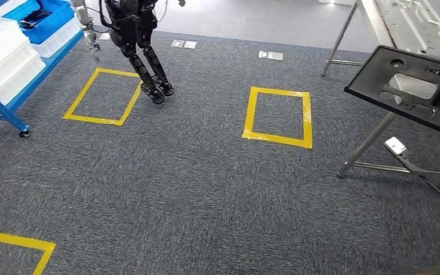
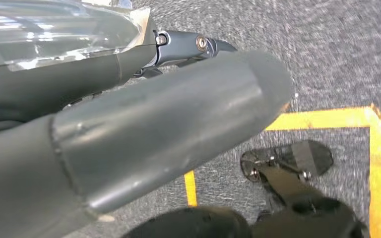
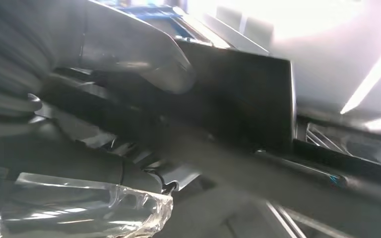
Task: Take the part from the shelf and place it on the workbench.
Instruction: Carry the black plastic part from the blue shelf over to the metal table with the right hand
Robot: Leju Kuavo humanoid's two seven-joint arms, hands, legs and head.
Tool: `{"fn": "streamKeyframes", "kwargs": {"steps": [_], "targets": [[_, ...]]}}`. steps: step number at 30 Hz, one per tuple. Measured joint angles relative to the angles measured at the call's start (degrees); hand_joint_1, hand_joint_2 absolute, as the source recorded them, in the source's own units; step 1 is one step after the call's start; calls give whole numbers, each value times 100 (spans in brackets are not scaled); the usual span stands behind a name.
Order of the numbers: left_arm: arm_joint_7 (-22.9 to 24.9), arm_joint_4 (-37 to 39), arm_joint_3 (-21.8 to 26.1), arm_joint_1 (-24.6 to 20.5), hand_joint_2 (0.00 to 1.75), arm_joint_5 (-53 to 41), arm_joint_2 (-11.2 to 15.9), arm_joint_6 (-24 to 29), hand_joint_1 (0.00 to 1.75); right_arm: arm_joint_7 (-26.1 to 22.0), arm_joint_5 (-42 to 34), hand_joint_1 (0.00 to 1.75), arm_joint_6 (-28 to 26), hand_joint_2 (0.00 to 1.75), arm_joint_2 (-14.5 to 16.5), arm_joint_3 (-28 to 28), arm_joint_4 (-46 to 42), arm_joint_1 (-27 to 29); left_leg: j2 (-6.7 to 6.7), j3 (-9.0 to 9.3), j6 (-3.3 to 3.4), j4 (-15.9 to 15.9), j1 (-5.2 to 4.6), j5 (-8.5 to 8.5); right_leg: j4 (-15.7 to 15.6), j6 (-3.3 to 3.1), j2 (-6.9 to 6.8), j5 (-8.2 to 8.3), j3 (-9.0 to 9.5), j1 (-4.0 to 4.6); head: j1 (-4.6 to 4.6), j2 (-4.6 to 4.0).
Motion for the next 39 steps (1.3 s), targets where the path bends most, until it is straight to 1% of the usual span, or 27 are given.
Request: {"fn": "streamKeyframes", "kwargs": {"steps": [1,2,3,4,6,7,8,10,12,13,14,15,17,19,21,22,24,26,28,29,30,32,33,34,35,37,39], "targets": [[-14,-3,1,-7,0,2,-1,2,0,-27,1,175,-54,175,17,-47,10,14,95,-14,-57,53,-3,-37,-374,78,-134,95,233,-32,-2,1],[-37,-9,1,-15,0,7,1,3,0,-51,2,175,-106,175,48,-70,29,-3,184,-33,-117,122,-6,-90,-688,118,-251,175,422,-34,-1,1],[-66,-15,1,-26,0,16,4,0,0,-65,2,175,-149,175,94,-73,57,-25,261,-46,-171,179,-18,-140,-858,98,-324,212,530,-32,-6,1],[-97,-22,2,-38,0,32,4,-3,0,-73,3,175,-190,175,135,-68,96,-50,333,-50,-212,223,-28,-181,-882,43,-327,211,541,-12,-17,1],[-144,-26,6,-65,0,63,-7,-12,0,-93,2,175,-258,175,207,-47,211,-110,450,-40,-266,273,-13,-229,-840,-85,-179,216,507,-5,-37,0],[-155,-26,9,-75,0,73,-11,-15,0,-108,2,175,-290,175,223,-43,271,-144,407,-44,-295,324,16,-275,-830,-122,-115,221,488,-2,-47,1],[-159,-26,13,-79,0,75,-14,-16,0,-121,2,175,-309,175,243,-39,323,-186,280,-80,-322,436,43,-373,-826,-159,-57,230,475,-2,-48,1],[-142,-25,17,-59,0,69,-19,-5,0,-124,3,175,-325,175,280,-22,385,-267,-98,-309,-345,964,81,-730,-827,-218,54,260,442,22,-61,1],[-115,-24,19,-24,0,64,-21,11,0,-110,3,175,-322,175,335,21,430,-317,-285,-653,-312,1651,77,-1043,-826,-263,182,287,400,78,-65,0],[-102,-24,20,-10,0,64,-21,17,0,-90,3,175,-316,175,359,52,452,-321,-317,-752,-275,1816,66,-1060,-825,-283,250,299,382,109,-63,-1],[-95,-24,20,-1,0,64,-20,19,0,-64,3,175,-304,175,373,83,469,-325,-342,-752,-227,1780,48,-967,-824,-302,318,312,368,135,-63,0],[-87,-25,20,2,0,64,-18,20,0,-37,3,175,-287,175,381,111,480,-330,-385,-642,-169,1529,22,-780,-825,-316,386,322,362,154,-62,0],[-82,-26,23,-2,0,64,-5,19,0,6,3,175,-252,175,396,142,485,-335,-584,-285,-61,796,-39,-407,-836,-325,506,349,361,166,-58,1],[-80,-27,37,-5,0,64,11,15,0,27,4,175,-216,175,435,145,479,-339,-732,-91,-1,395,-91,-262,-859,-290,612,388,354,152,-60,0],[-75,-29,55,-8,0,64,19,14,0,36,4,175,-178,175,468,145,470,-327,-663,-68,30,325,-136,-229,-893,-221,724,437,333,131,-67,0],[-73,-30,62,-12,0,64,20,14,0,38,4,175,-163,175,468,143,466,-316,-593,-45,40,266,-133,-179,-889,-194,723,455,309,132,-65,0],[-76,-31,80,-11,0,64,19,14,0,42,3,175,-118,175,466,142,462,-346,-454,7,75,92,-117,-57,-709,-203,500,353,179,168,-41,0],[-90,-31,106,-3,0,66,17,11,0,44,5,175,-63,175,506,167,457,-421,-304,10,93,5,-110,7,-132,-263,215,53,-90,185,-5,1],[-109,-31,122,-2,0,67,17,-3,0,43,5,175,-16,175,579,231,452,-458,-141,-23,91,9,-109,17,443,-243,136,-165,-303,154,10,0],[-117,-30,129,-1,0,67,16,-13,0,36,5,175,8,175,614,266,452,-465,-61,-36,84,13,-107,19,485,-194,108,-168,-279,126,8,1],[-125,-30,136,-1,0,67,13,-24,0,18,4,175,30,175,646,300,454,-479,16,-50,72,23,-102,17,311,-127,65,-101,-148,93,9,0],[-132,-32,150,-2,0,67,7,-35,0,-46,4,175,52,175,690,331,461,-557,154,-81,15,80,-102,-13,-425,-2,-160,105,307,40,11,1],[-134,-34,155,-4,0,67,7,-37,0,-91,4,175,54,175,715,338,469,-615,220,-97,-28,128,-113,-43,-729,11,-254,181,479,47,12,0],[-136,-36,160,-8,0,67,8,-37,0,-141,4,175,51,175,740,340,479,-673,279,-112,-69,170,-127,-72,-904,-13,-313,219,577,55,6,0],[-137,-38,163,-12,0,67,11,-37,0,-201,4,175,42,175,766,338,496,-720,339,-121,-101,198,-137,-97,-949,-58,-301,222,595,77,-1,0],[-135,-37,165,-22,0,67,10,-38,0,-349,3,175,10,175,799,317,545,-762,404,-124,-152,241,-114,-135,-944,-144,-158,243,578,64,-17,0],[-131,-37,167,-27,0,67,7,-37,0,-462,2,175,-26,175,818,264,600,-800,153,-190,-225,440,-52,-292,-943,-213,-42,267,561,43,-26,0]]}}
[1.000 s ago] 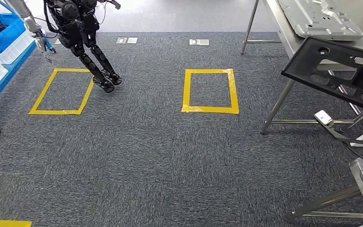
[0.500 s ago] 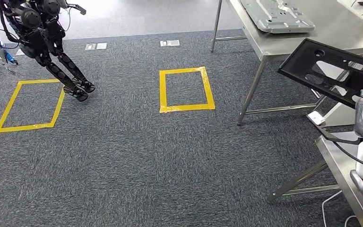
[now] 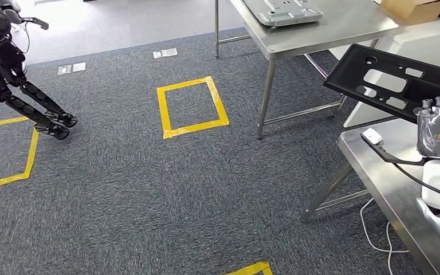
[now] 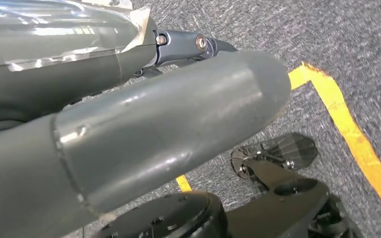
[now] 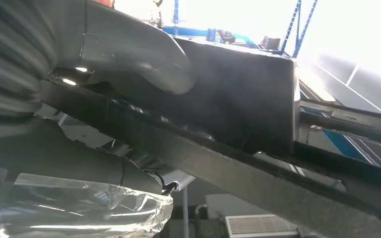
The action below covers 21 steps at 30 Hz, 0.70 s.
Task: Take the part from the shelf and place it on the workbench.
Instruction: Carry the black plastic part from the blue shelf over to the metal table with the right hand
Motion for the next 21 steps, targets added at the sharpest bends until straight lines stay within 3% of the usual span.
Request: {"fn": "streamKeyframes", "kwargs": {"steps": [2,4,5,6,7,9,11,13,15,17,19,20,21], "targets": [[2,0,2,11,0,1,-5,1,0,-44,0,175,-31,175,31,-44,40,-53,-365,-263,-58,605,52,-367,0,-55,109,24,-24,5,-9,-1],[3,0,9,30,0,1,-8,0,0,-69,1,175,-51,175,76,-59,78,-78,-473,-579,-69,1279,77,-646,1,-85,244,41,-49,33,-11,0],[3,0,15,37,0,-1,-8,-1,0,-84,1,175,-55,175,90,-74,94,-68,-484,-636,-60,1389,82,-635,2,-93,314,48,-57,46,-12,0],[3,0,20,40,0,-2,-9,-2,0,-99,1,175,-57,175,98,-105,108,-47,-498,-587,-47,1283,85,-519,2,-94,383,53,-60,53,-11,1],[2,0,25,41,0,-5,-10,-3,0,-112,1,175,-58,175,99,-156,114,-20,-545,-430,-30,967,92,-322,2,-88,453,58,-59,54,-11,1],[-1,1,30,42,0,-20,-12,-11,0,-139,1,175,-60,175,96,-304,114,48,-815,-65,-12,234,110,-8,2,-53,578,80,-71,59,-7,1],[-5,2,32,44,0,-44,-14,-26,0,-178,2,175,-63,175,98,-461,107,125,-960,82,1,-73,90,84,-6,8,685,120,-108,65,-4,1],[-7,2,33,42,0,-62,-17,-40,0,-246,3,175,-66,175,89,-596,89,243,-821,84,66,-103,44,128,-30,81,774,164,-155,74,-5,2],[-11,2,34,35,0,-69,-21,-50,0,-363,2,175,-66,175,76,-762,68,378,-681,94,175,-201,26,209,107,92,581,93,-271,94,6,1],[-18,2,48,39,0,-70,-22,-51,0,-521,1,175,-66,175,104,-940,42,461,-529,76,243,-262,14,266,655,31,265,-185,-548,110,28,1],[-19,2,85,50,0,-69,-21,-50,0,-677,2,175,-66,175,166,-1070,21,526,-363,39,259,-262,-2,276,1351,12,173,-465,-845,119,38,1],[-19,2,106,52,0,-68,-21,-51,0,-741,2,175,-66,175,202,-1116,18,556,-277,27,262,-261,-8,278,1507,34,160,-512,-882,120,39,1],[-19,2,122,53,0,-66,-22,-52,0,-791,2,175,-66,175,236,-1149,19,574,-192,18,263,-259,-12,279,1440,73,142,-478,-798,122,39,1]]}}
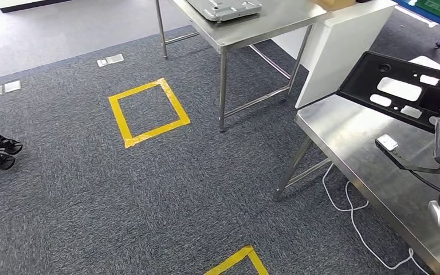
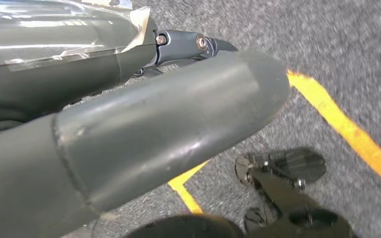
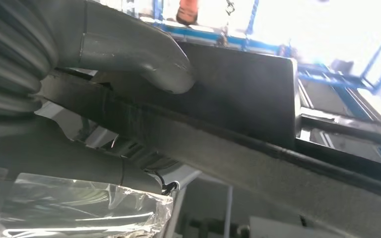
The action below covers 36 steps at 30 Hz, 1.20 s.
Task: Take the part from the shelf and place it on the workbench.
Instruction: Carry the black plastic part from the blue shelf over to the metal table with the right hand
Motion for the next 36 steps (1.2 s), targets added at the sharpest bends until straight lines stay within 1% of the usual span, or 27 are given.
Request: {"fn": "streamKeyframes", "kwargs": {"steps": [1,3,5,6,7,8,10,11,12,13,14,15,16,17,18,20,21,23,24,25,27,29,30,31,32,34,36], "targets": [[0,0,10,-1,0,3,-1,-1,0,-31,-1,175,0,175,25,-20,1,3,80,-4,-2,2,-2,-1,-297,46,-50,98,205,-1,0,-1],[0,-1,27,-5,0,20,-2,2,0,-69,-1,175,0,175,70,-33,5,-52,231,-3,-26,20,-22,-14,-1109,92,-323,306,717,21,2,-1],[-2,-2,50,-13,0,43,-3,9,0,-87,0,175,0,175,117,-31,14,-144,371,4,-70,41,-58,-34,-1512,26,-477,405,946,64,-4,0],[-3,-2,62,-19,0,51,-3,13,0,-92,0,175,1,175,137,-28,23,-187,440,10,-91,43,-71,-41,-1525,-23,-433,422,941,88,-7,0],[-4,-3,73,-27,0,55,-3,14,0,-96,0,175,1,175,149,-26,35,-219,497,18,-111,43,-73,-47,-1534,-70,-352,442,928,70,-9,1],[-4,-3,86,-36,0,56,-2,16,0,-97,-1,175,0,175,158,-24,50,-253,445,13,-149,69,-62,-71,-1543,-102,-286,459,924,43,-8,0],[-5,-3,117,-41,0,56,-2,24,0,-109,-1,175,-6,175,197,-15,87,-355,103,-112,-241,381,-24,-294,-1560,-185,-162,503,909,-23,-10,-1],[-5,-3,132,-37,0,56,-2,29,0,-126,0,175,-14,175,233,-5,107,-413,-115,-255,-282,711,2,-490,-1562,-219,-100,522,893,-33,-11,-1],[-4,-2,141,-30,0,56,-3,33,0,-144,1,175,-23,175,273,4,130,-468,-243,-438,-303,1117,24,-703,-1561,-249,-34,539,872,-33,-13,-1],[-3,-2,147,-22,0,56,-3,34,0,-168,2,175,-34,175,316,13,154,-507,-291,-615,-318,1499,44,-864,-1560,-266,39,551,853,-27,-13,-1],[-2,-2,151,-17,0,56,-3,35,0,-190,2,175,-46,175,353,16,182,-536,-305,-730,-326,1746,64,-931,-1558,-270,113,562,840,-22,-12,-1],[3,-2,153,-13,0,56,-3,39,0,-214,2,175,-61,175,387,16,215,-558,-310,-740,-326,1778,82,-881,-1557,-266,190,571,833,-20,-12,0],[6,-2,154,-11,0,56,-3,43,0,-241,2,175,-74,175,415,16,249,-582,-324,-639,-320,1586,97,-731,-1557,-257,266,580,832,-20,-12,0],[10,-2,155,-12,0,56,-3,47,0,-265,2,175,-89,175,440,13,280,-609,-382,-451,-302,1218,110,-525,-1557,-242,340,590,832,-24,-14,0],[13,-2,156,-12,0,56,-1,51,0,-290,2,175,-105,175,465,8,310,-635,-517,-234,-275,789,119,-328,-1555,-225,407,599,829,-28,-12,-1],[10,-2,157,-12,0,53,4,53,0,-344,2,175,-157,175,512,-17,369,-682,-721,51,-234,201,124,-127,-1547,-179,530,627,797,-18,-9,-1],[9,-2,157,-12,0,50,7,54,0,-377,2,175,-186,175,534,-36,397,-692,-750,98,-217,98,111,-111,-1550,-147,590,646,770,-20,-9,-1],[2,-2,157,-18,0,37,4,55,0,-452,1,175,-235,175,552,-99,448,-687,-610,114,-169,27,97,-67,-1572,-66,694,696,709,-15,-12,-1],[-2,-2,157,-23,0,28,1,55,0,-486,1,175,-254,175,551,-147,469,-678,-543,123,-133,-34,96,-21,-1539,-45,632,682,659,-3,-10,-1],[-7,-2,157,-25,0,18,-3,55,0,-524,0,175,-275,175,554,-203,491,-681,-470,131,-97,-98,102,28,-1411,-47,496,609,571,18,9,-1],[-15,-2,158,-16,0,5,-5,55,0,-593,-1,175,-327,175,580,-304,533,-694,-314,125,-60,-165,88,81,-806,-89,157,312,269,38,44,-1],[-17,-2,160,-3,0,1,-5,55,0,-650,-1,175,-358,175,620,-357,578,-678,-149,104,-55,-161,72,84,-132,-78,37,62,-22,27,58,-1],[-17,-2,160,-1,0,-1,-5,54,0,-667,-1,175,-366,175,636,-375,601,-659,-70,97,-57,-158,67,82,-23,-40,16,42,-51,12,57,-1],[-18,-2,160,-2,0,-3,-5,53,0,-681,-1,175,-372,175,650,-397,625,-642,7,91,-65,-152,68,77,-152,17,-20,105,43,-11,58,-1],[-18,-2,160,-2,0,-5,-5,52,0,-701,-1,175,-379,175,659,-424,644,-632,78,88,-80,-140,72,67,-496,82,-92,228,250,-35,58,-1],[-21,-4,160,-3,0,-10,1,51,0,-758,-1,175,-397,175,675,-498,672,-632,209,82,-143,-85,58,23,-1275,155,-365,446,705,-44,61,0],[-26,-5,160,-6,0,-22,8,51,0,-816,-1,175,-414,175,698,-575,688,-621,316,90,-210,-33,25,-23,-1565,82,-471,521,869,-8,51,-1]]}}
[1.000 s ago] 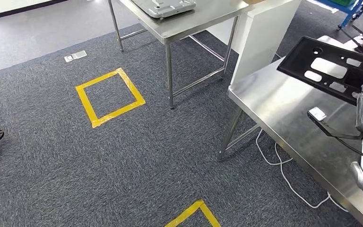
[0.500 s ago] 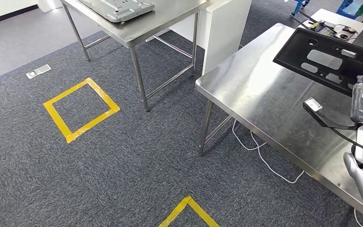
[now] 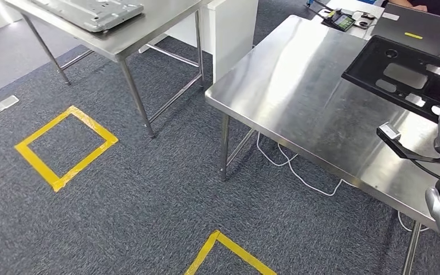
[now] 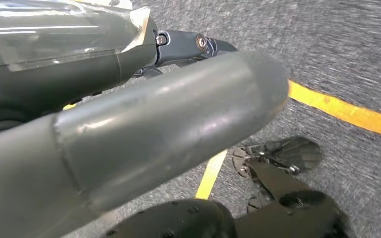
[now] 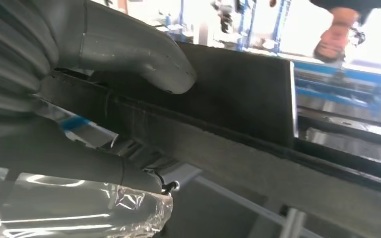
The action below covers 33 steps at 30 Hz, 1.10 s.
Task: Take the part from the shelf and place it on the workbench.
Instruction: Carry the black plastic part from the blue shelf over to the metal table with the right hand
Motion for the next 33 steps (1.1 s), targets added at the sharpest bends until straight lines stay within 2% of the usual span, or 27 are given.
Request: {"fn": "streamKeyframes", "kwargs": {"steps": [1,2,3,4,6,8,9,10,11,12,13,15,16,17,18,19,20,22,23,24,25,26,27,28,29,31,33], "targets": [[-2,0,0,-4,0,-4,2,0,0,-24,0,175,-4,175,9,-30,7,14,57,7,-26,6,-9,-6,12,-54,66,21,-9,28,-9,-1],[-3,0,0,-10,0,-9,1,-1,0,-42,0,175,-8,175,12,-59,11,33,94,11,-54,11,-1,-15,16,-116,143,38,-24,7,-17,-1],[-4,0,0,-17,0,-11,2,-1,0,-55,0,175,-14,175,8,-89,14,47,31,2,-91,47,18,-51,13,-159,206,56,-33,-8,-25,0],[-7,0,0,-23,0,-13,2,-1,0,-58,0,175,-22,175,8,-121,15,51,-104,-46,-130,164,38,-143,8,-209,266,75,-39,-30,-30,1],[-10,1,1,-18,0,-17,3,-1,0,-64,1,175,-48,175,23,-167,15,52,-463,-302,-188,759,75,-500,-2,-292,384,101,-55,-49,-46,2],[-12,1,2,2,0,-22,3,-2,0,-103,2,175,-74,175,71,-177,16,64,-591,-673,-202,1533,88,-825,-2,-347,523,123,-86,-23,-49,1],[-13,0,2,11,0,-24,3,-2,0,-165,2,175,-89,175,105,-189,16,73,-606,-776,-194,1725,91,-853,-1,-364,604,138,-103,-5,-51,1],[-16,1,3,17,0,-27,3,-3,0,-257,2,175,-105,175,148,-217,16,81,-619,-768,-174,1689,92,-771,-1,-376,685,154,-117,9,-49,1],[-20,1,7,19,0,-30,3,-3,0,-377,2,175,-128,175,201,-264,15,85,-654,-646,-137,1437,90,-603,-1,-379,767,171,-127,25,-50,1],[-25,1,15,18,0,-33,5,-3,0,-501,2,175,-156,175,267,-330,15,88,-748,-438,-77,1039,84,-398,-2,-379,845,190,-133,32,-52,0],[-29,-3,28,14,0,-37,24,-3,0,-600,2,175,-183,175,347,-403,14,89,-906,-220,0,630,72,-242,-1,-369,921,208,-142,47,-44,0],[-40,-9,57,5,0,-43,51,-4,0,-726,2,175,-217,175,499,-526,13,92,-1099,43,123,128,31,-97,-6,-331,1063,245,-166,45,-48,1],[-45,-14,70,-1,0,-44,64,-5,0,-778,2,175,-223,175,565,-568,12,98,-1100,73,157,58,10,-95,-15,-296,1132,268,-184,39,-51,1],[-49,-14,80,-6,0,-46,60,-4,0,-852,1,175,-226,175,613,-608,6,101,-1012,77,171,25,0,-67,-42,-253,1200,299,-202,38,-60,1],[-49,-15,90,-11,0,-48,61,-3,0,-945,0,175,-230,175,665,-655,-2,104,-941,93,172,-37,12,-13,-33,-224,1186,318,-236,44,-63,1],[-49,-15,99,-14,0,-51,59,-3,0,-1048,-15,175,-234,175,722,-710,-10,89,-877,112,179,-114,26,49,33,-218,1063,283,-297,60,-53,1],[-49,-15,112,-12,0,-54,57,-3,0,-1169,-68,175,-238,175,797,-764,-18,46,-803,125,182,-187,46,111,208,-233,895,183,-399,77,-34,1],[-50,-15,136,-5,0,-54,55,-5,0,-1415,-267,175,-242,175,986,-831,-21,-54,-658,115,182,-248,61,169,877,-276,559,-164,-703,52,1,0],[-51,-15,144,-2,0,-54,54,-8,0,-1516,-375,175,-239,175,1086,-842,-20,-86,-588,95,175,-245,67,178,1236,-262,507,-314,-844,19,13,0],[-52,-15,149,-2,0,-53,53,-13,0,-1580,-451,175,-235,175,1168,-848,-19,-96,-534,76,160,-241,77,184,1456,-217,481,-393,-910,-22,13,0],[-55,-15,153,-2,0,-53,51,-16,0,-1618,-494,175,-231,175,1234,-854,-19,-98,-492,56,137,-230,95,187,1477,-147,461,-394,-872,-68,11,0],[-56,-15,158,-3,0,-53,49,-19,0,-1633,-517,175,-228,175,1286,-863,-18,-104,-466,32,103,-203,120,185,1255,-58,439,-315,-709,-113,15,0],[-59,-15,165,-4,0,-53,47,-23,0,-1651,-556,175,-219,175,1321,-875,-19,-121,-447,2,59,-154,147,170,858,36,408,-201,-456,-160,16,0],[-63,-18,173,-4,0,-52,51,-30,0,-1685,-628,175,-195,175,1357,-886,-16,-148,-434,-38,4,-93,158,144,507,99,390,-124,-227,-177,21,0],[-69,-20,183,-6,0,-51,55,-41,0,-1732,-736,175,-148,175,1388,-898,-14,-181,-426,-81,-51,-15,160,115,235,111,390,-69,-66,-176,19,1],[-88,-25,217,-11,0,-46,63,-60,0,-1846,-1021,175,30,175,1474,-912,2,-245,-421,-150,-124,76,136,80,113,33,415,-69,7,-164,-5,1],[-100,-24,257,-14,0,-43,61,-63,0,-1937,-1321,175,276,175,1580,-906,40,-313,-419,-170,-85,79,139,99,112,-33,426,-52,-7,-171,-41,0]]}}
